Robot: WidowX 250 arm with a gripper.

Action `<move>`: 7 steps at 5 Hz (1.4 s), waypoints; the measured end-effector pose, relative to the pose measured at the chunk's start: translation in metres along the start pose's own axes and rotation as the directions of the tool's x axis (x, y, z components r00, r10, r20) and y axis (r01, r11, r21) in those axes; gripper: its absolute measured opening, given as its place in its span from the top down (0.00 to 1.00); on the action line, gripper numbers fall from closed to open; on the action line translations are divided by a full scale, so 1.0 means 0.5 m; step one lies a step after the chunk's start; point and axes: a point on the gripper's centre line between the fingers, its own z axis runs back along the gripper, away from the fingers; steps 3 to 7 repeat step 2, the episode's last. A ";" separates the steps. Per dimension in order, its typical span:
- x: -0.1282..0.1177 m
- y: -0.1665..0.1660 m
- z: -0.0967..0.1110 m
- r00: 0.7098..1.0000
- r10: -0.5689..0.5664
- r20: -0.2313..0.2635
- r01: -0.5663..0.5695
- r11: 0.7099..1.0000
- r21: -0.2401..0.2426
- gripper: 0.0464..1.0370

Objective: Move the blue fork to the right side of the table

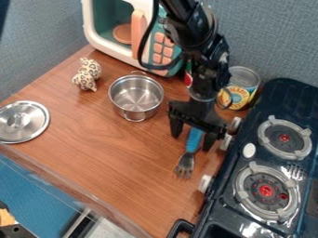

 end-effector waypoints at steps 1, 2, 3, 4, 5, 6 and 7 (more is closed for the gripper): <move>0.012 0.001 0.066 0.997 -0.010 0.076 0.011 1.000 -0.005 0.04; 0.017 0.012 0.124 0.993 -0.009 0.118 0.012 1.000 -0.025 0.04; 0.017 0.012 0.124 0.993 -0.009 0.118 0.012 1.000 -0.025 0.04; 0.017 0.012 0.124 0.993 -0.009 0.118 0.012 1.000 -0.025 0.04; 0.017 0.012 0.124 0.993 -0.009 0.118 0.012 1.000 -0.025 0.04; 0.017 0.012 0.124 0.993 -0.009 0.118 0.012 1.000 -0.025 0.04; 0.017 0.012 0.124 0.993 -0.009 0.118 0.012 1.000 -0.025 0.04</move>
